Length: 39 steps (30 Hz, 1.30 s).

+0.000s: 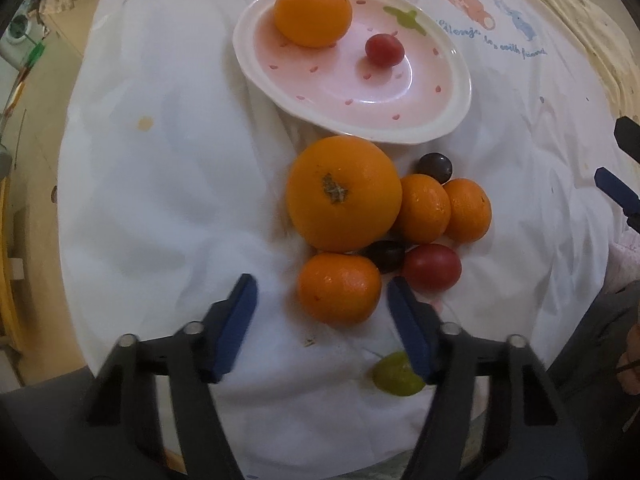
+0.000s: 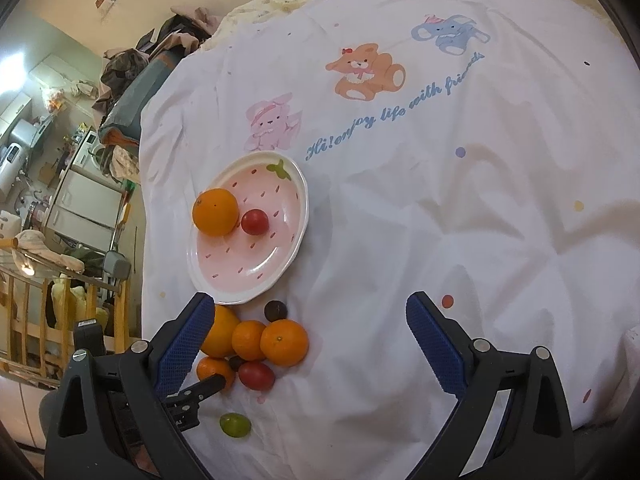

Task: Organize fruits
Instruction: 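Move the left tool to a tangerine in the pile and grasp it, then hold the tangerine in the left tool while the right tool grasps an orange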

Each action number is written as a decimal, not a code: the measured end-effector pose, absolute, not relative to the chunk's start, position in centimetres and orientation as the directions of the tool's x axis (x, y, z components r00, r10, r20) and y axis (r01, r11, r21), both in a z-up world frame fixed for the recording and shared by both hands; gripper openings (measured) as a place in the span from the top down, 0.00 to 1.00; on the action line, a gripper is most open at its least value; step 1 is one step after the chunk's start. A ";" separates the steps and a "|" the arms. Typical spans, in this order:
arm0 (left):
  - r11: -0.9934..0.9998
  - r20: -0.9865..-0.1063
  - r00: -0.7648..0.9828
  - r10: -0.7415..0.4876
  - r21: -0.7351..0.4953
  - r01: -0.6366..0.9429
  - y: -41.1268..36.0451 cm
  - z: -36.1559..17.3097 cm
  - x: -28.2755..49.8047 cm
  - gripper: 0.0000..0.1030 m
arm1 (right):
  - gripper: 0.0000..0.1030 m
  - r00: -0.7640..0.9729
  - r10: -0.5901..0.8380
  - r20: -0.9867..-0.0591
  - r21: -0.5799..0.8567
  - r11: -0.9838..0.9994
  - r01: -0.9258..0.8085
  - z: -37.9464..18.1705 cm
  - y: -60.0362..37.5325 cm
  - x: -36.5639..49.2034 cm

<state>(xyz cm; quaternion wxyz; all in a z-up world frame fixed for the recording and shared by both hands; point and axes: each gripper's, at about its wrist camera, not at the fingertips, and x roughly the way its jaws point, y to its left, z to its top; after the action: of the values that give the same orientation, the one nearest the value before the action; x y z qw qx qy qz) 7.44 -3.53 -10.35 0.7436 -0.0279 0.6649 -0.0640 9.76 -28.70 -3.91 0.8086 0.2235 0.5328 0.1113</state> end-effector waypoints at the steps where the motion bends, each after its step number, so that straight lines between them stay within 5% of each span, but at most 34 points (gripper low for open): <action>1: 0.989 -0.985 0.103 -0.139 -0.133 0.059 -3.5 -10.4 7.5 0.49 | 0.04 0.403 0.417 -0.815 0.478 0.877 0.058 -4.0 -28.6 9.8; 3: 0.987 -0.983 0.096 -0.157 -0.151 0.062 -3.7 -10.6 7.6 0.60 | 0.04 0.397 0.417 -0.818 0.475 0.878 0.057 -4.2 -28.4 9.9; 8: 0.986 -0.983 0.102 -0.151 -0.143 0.084 -4.0 -10.4 7.7 0.64 | 0.04 0.396 0.412 -0.821 0.464 0.885 0.042 -4.2 -28.0 10.0; 32: 0.986 -0.917 0.376 -0.134 -0.162 -0.045 1.2 -3.0 8.3 0.64 | 0.04 0.334 0.462 -0.821 0.503 0.863 0.043 -5.7 -27.1 10.5; 39: 0.980 -0.917 0.374 -0.141 -0.183 -0.079 1.6 -3.1 8.6 0.64 | 0.30 0.188 0.486 -0.853 0.497 0.868 0.009 -8.4 -24.3 11.2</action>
<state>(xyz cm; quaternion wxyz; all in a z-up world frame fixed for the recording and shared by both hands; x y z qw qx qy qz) 8.56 1.64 -3.06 0.8229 -0.0982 0.5593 -0.0190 11.16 -24.32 -8.40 0.7441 0.2009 0.6166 0.1603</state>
